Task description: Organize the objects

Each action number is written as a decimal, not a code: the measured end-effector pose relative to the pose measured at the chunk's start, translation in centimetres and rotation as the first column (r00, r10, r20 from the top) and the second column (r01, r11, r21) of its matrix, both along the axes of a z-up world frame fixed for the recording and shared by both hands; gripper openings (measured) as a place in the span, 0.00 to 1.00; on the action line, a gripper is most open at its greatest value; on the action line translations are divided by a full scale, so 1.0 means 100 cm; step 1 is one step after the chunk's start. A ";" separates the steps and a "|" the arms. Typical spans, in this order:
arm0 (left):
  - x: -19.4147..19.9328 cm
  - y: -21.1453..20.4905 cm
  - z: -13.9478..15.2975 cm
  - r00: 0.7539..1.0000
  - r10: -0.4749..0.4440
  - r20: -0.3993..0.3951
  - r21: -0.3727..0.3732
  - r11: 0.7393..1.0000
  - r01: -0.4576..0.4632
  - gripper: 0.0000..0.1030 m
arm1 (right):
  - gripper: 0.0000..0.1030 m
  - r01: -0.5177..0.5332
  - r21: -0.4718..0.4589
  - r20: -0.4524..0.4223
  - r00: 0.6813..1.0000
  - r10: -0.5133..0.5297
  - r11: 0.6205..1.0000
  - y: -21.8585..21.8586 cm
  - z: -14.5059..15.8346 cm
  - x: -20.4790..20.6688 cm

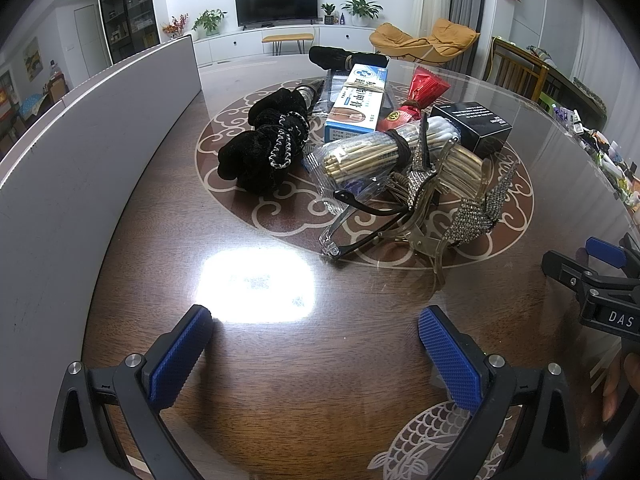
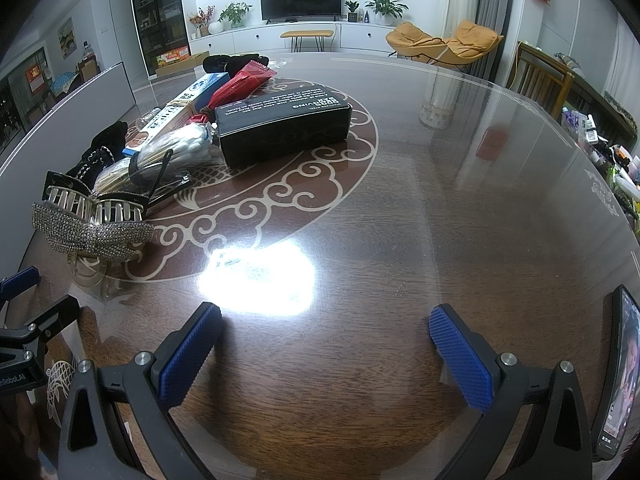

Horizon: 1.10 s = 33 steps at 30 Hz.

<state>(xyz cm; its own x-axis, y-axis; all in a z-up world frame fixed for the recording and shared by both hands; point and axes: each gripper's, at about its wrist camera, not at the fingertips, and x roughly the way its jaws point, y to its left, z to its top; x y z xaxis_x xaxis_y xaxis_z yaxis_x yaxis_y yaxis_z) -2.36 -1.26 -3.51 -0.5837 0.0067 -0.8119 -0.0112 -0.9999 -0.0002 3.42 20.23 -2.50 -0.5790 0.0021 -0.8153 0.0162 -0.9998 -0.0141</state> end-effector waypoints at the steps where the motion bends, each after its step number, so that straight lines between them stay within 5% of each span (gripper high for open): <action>1: 0.000 0.000 0.000 1.000 0.000 0.000 0.000 1.000 0.000 1.00 | 1.00 0.000 0.000 0.000 1.000 0.000 1.000 0.000 0.000 0.000; 7: 0.013 -0.004 -0.001 1.000 -0.004 0.001 0.000 1.000 0.004 1.00 | 1.00 0.000 0.000 0.000 1.000 0.000 1.000 0.000 0.000 0.000; 12: 0.033 -0.013 -0.001 0.995 -0.099 -0.013 0.003 0.995 0.099 1.00 | 1.00 0.000 0.000 -0.001 1.000 0.000 1.000 0.000 0.000 0.000; 20: 0.020 -0.022 0.001 0.997 -0.051 0.057 -0.001 0.999 0.051 1.00 | 1.00 0.000 0.000 -0.001 1.000 0.000 1.000 0.000 0.000 0.000; 33: 0.033 -0.023 0.001 0.997 -0.052 0.059 0.001 0.999 0.052 1.00 | 1.00 0.001 0.000 -0.001 1.000 -0.001 1.000 0.000 0.000 0.000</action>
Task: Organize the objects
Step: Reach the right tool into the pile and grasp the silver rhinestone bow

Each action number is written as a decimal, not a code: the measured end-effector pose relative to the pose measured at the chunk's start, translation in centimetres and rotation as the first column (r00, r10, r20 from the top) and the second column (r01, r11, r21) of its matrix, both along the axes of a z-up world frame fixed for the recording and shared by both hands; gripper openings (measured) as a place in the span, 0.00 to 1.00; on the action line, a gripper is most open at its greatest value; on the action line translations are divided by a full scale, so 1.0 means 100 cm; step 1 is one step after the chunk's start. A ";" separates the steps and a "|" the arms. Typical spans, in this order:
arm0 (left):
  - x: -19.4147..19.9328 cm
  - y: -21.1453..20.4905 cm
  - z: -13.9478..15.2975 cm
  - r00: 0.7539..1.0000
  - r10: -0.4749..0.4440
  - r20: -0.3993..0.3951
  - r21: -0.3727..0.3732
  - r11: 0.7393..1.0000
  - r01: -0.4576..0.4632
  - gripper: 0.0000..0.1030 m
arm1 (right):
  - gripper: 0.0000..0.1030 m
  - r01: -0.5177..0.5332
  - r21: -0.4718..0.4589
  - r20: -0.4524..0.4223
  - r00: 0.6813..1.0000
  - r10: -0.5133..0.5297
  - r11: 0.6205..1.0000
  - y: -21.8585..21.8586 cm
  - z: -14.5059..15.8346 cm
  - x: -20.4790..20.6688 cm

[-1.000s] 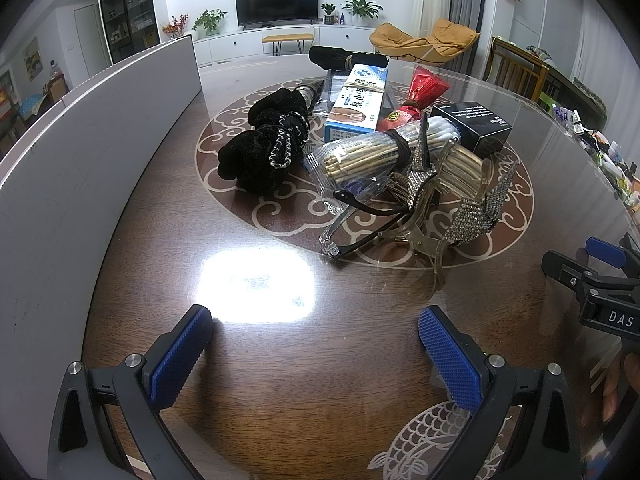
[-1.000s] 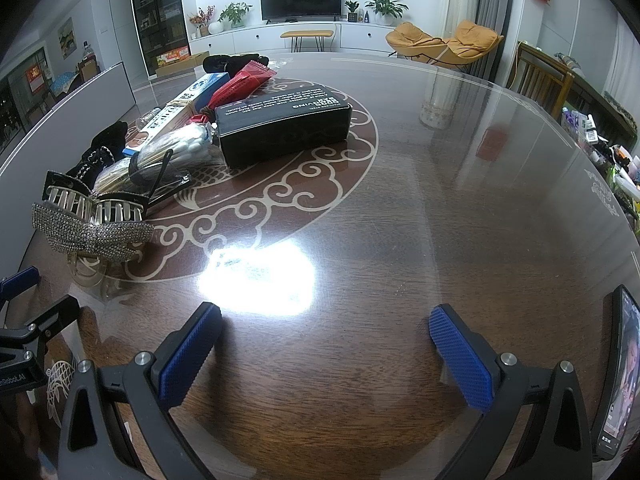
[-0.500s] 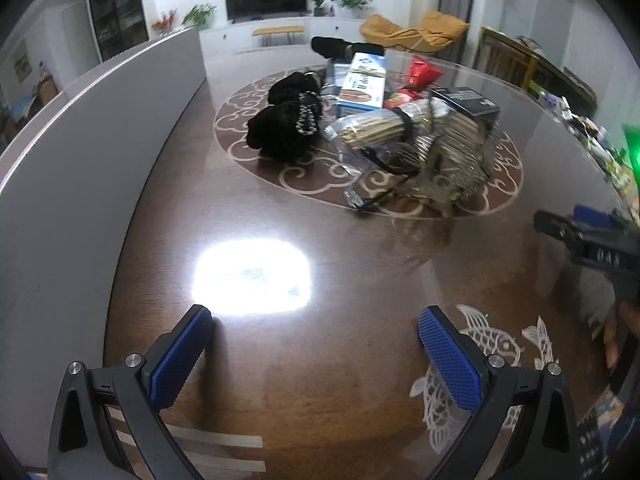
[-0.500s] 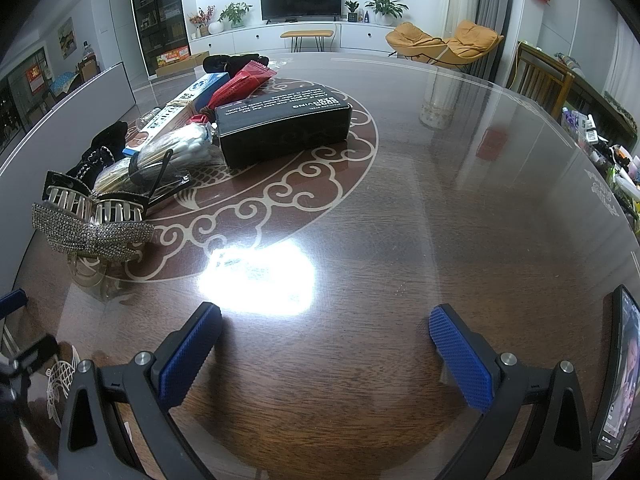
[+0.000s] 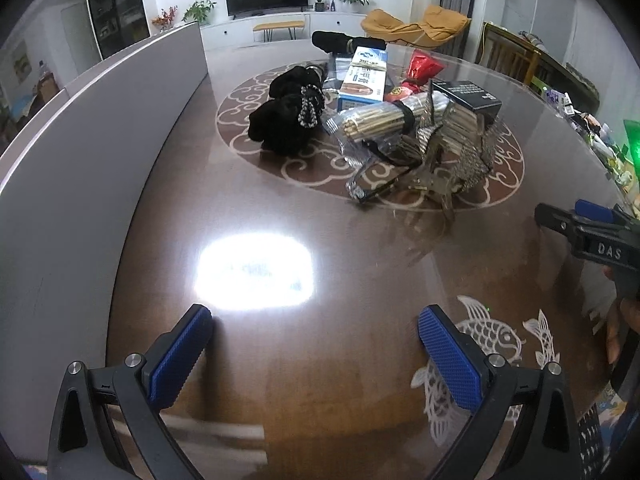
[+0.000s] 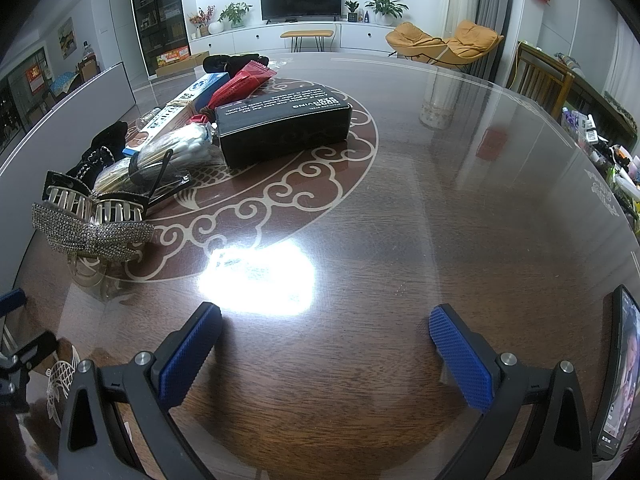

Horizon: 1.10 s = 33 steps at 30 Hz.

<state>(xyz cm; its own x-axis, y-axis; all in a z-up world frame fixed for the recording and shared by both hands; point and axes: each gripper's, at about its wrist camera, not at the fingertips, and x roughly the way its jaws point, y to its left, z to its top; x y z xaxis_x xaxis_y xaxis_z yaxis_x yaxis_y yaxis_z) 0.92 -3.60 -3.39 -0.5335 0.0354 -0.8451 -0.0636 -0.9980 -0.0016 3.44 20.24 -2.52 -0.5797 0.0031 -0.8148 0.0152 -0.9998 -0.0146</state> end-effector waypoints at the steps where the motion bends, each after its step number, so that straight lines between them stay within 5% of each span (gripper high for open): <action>1: 0.002 0.000 0.000 1.000 -0.004 0.003 0.000 1.000 0.004 1.00 | 1.00 0.006 -0.006 0.019 1.000 -0.006 1.000 0.000 0.001 -0.002; 3: 0.006 -0.001 0.000 1.000 -0.010 0.003 0.000 1.000 0.010 1.00 | 1.00 0.008 -0.157 0.050 0.999 0.000 0.988 -0.002 0.011 -0.003; 6: 0.009 -0.002 0.000 1.000 -0.016 -0.012 0.001 1.000 0.016 1.00 | 1.00 -0.079 -0.379 -0.054 0.997 0.063 0.922 -0.025 0.043 0.005; 11: 0.007 -0.001 0.000 1.000 -0.028 -0.009 0.001 1.000 0.028 1.00 | 1.00 -0.321 -0.220 -0.071 0.947 0.313 0.921 -0.114 0.055 -0.013; 13: 0.008 -0.001 0.000 0.999 -0.031 -0.009 0.001 1.000 0.031 1.00 | 1.00 -0.322 -0.120 -0.058 0.947 0.317 0.939 -0.122 0.045 -0.019; 22: 0.009 0.000 -0.001 1.000 -0.018 -0.017 0.001 1.000 0.018 1.00 | 0.99 0.028 -0.093 -0.010 1.000 -0.029 0.995 0.012 0.018 0.001; 26: 0.000 0.004 -0.001 0.999 -0.048 -0.007 0.001 0.999 0.048 1.00 | 0.99 0.055 -0.127 0.018 0.998 -0.053 0.990 0.033 0.018 0.021; 29: -0.005 0.005 -0.002 0.999 -0.050 -0.007 0.002 0.999 0.050 1.00 | 1.00 -0.065 -0.224 -0.025 0.998 0.061 0.972 0.010 0.032 0.023; 33: -0.001 0.004 -0.002 0.999 -0.037 -0.006 0.001 0.999 0.037 1.00 | 1.00 -0.292 -0.235 -0.091 0.956 0.279 0.927 -0.060 0.051 0.004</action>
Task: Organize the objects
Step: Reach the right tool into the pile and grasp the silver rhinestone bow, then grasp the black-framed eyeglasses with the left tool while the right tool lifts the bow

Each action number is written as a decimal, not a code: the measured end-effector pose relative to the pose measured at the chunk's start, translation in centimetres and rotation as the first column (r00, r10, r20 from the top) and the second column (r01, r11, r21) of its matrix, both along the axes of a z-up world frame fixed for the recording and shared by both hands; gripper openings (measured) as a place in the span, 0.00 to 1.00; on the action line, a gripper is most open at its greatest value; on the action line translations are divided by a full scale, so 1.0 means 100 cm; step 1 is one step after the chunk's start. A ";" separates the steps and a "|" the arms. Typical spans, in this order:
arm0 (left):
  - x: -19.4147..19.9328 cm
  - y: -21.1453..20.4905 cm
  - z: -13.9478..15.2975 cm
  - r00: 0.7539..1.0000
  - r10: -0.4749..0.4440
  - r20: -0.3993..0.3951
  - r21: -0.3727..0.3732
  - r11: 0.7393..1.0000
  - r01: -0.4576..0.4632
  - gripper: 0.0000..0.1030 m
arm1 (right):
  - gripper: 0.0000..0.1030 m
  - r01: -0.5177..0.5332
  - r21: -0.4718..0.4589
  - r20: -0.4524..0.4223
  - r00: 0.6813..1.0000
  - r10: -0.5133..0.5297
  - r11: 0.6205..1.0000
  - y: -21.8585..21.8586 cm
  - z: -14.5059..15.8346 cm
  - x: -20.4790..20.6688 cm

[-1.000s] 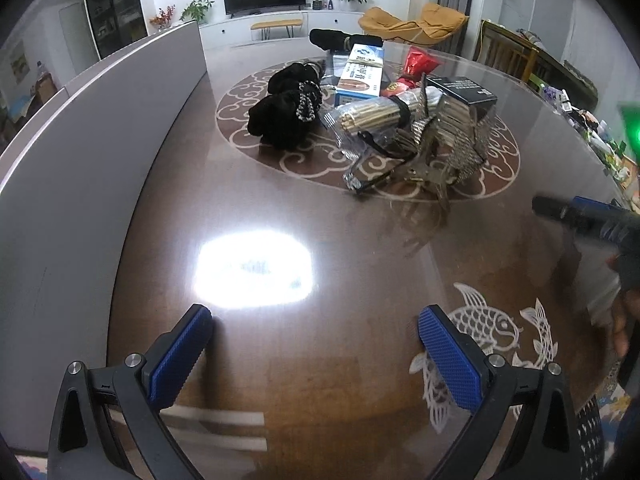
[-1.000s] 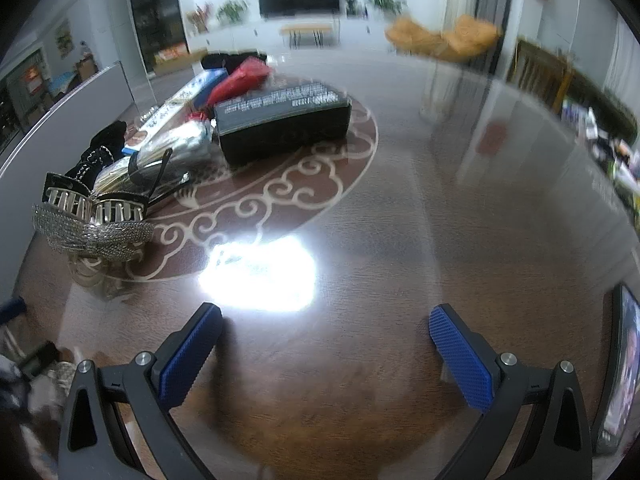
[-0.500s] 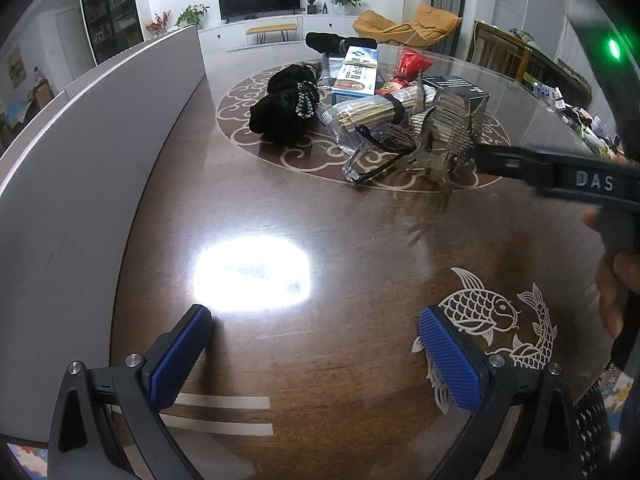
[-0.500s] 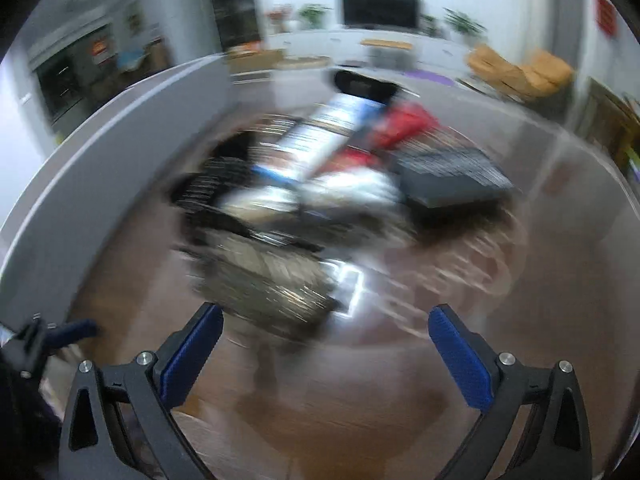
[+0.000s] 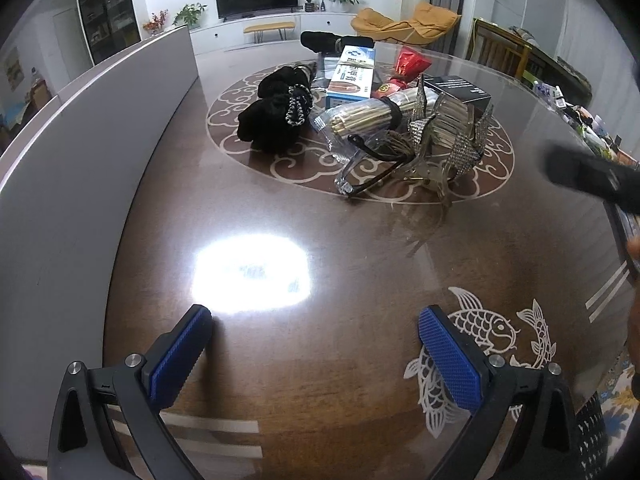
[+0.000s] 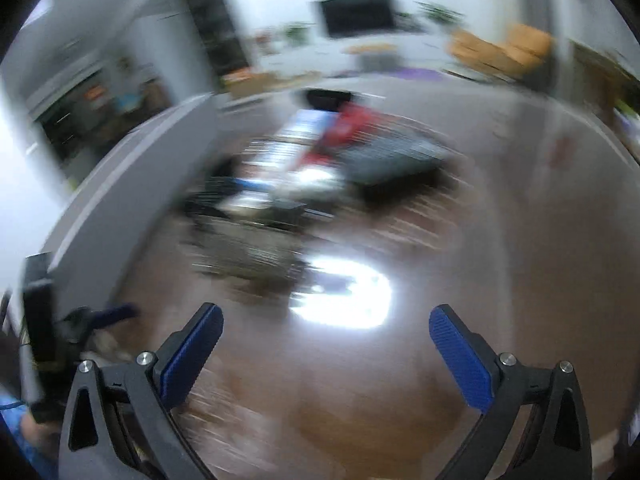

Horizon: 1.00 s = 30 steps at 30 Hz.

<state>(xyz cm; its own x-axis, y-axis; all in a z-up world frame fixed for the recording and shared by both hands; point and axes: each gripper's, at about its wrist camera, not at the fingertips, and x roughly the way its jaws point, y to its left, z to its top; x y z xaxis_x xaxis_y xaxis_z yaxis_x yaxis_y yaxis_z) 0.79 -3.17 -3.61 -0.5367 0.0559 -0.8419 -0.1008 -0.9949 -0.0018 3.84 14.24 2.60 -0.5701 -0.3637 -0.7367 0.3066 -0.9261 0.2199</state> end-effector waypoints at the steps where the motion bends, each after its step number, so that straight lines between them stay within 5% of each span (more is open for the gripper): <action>1: 0.002 0.000 0.000 1.000 0.000 0.000 0.000 1.000 0.000 1.00 | 1.00 -0.022 0.006 -0.003 1.000 0.022 1.000 -0.013 0.000 -0.006; 5: 0.007 -0.004 0.000 1.000 -0.001 0.003 0.000 1.000 0.001 1.00 | 0.99 -0.023 0.057 0.045 0.999 0.020 0.998 -0.042 -0.020 -0.040; 8: 0.008 -0.005 0.000 1.000 -0.005 0.006 0.000 1.000 0.005 1.00 | 0.99 0.116 0.029 0.046 0.992 -0.117 0.993 -0.007 -0.025 -0.048; 12: 0.006 -0.004 0.000 1.000 0.006 0.008 0.000 1.000 -0.006 1.00 | 0.99 0.407 0.012 0.085 0.910 -0.406 0.914 0.084 -0.033 -0.026; 15: -0.003 0.002 0.000 1.000 -0.009 0.025 -0.001 1.000 0.009 1.00 | 0.99 0.488 0.061 0.065 0.869 -0.491 0.871 0.128 -0.033 -0.002; 19: -0.024 0.012 0.000 0.998 -0.042 0.042 -0.002 0.999 0.043 1.00 | 0.99 0.482 0.082 0.067 0.870 -0.488 0.872 0.148 -0.033 0.026; 28: -0.092 0.044 -0.002 0.989 -0.149 0.023 0.001 0.989 0.149 1.00 | 1.00 0.404 0.161 0.063 0.906 -0.418 0.901 0.116 -0.053 0.025; 30: -0.094 0.051 0.001 0.982 -0.187 -0.002 0.000 0.982 0.187 0.89 | 1.00 0.395 0.189 0.043 0.911 -0.410 0.899 0.111 -0.056 0.026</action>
